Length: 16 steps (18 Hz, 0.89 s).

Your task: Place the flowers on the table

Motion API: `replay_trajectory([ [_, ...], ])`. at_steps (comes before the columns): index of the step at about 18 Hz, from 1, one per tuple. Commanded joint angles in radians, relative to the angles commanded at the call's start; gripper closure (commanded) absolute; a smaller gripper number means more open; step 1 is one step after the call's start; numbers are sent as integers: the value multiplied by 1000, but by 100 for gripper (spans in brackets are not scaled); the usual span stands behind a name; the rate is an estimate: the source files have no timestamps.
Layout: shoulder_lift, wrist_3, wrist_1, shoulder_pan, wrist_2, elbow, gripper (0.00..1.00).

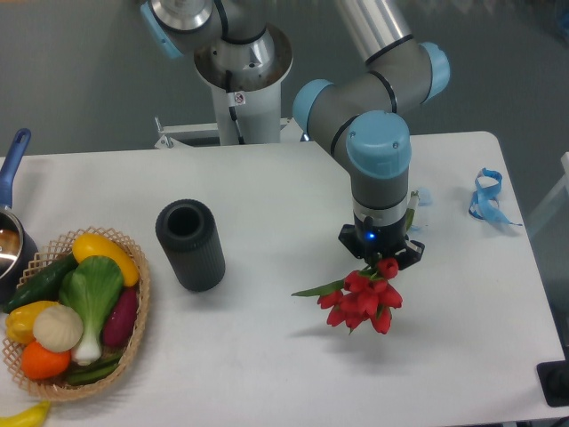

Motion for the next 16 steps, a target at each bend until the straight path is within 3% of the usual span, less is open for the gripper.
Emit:
replay_trajectory([
  [16,-34,-8,2,-12,2,-2,85],
])
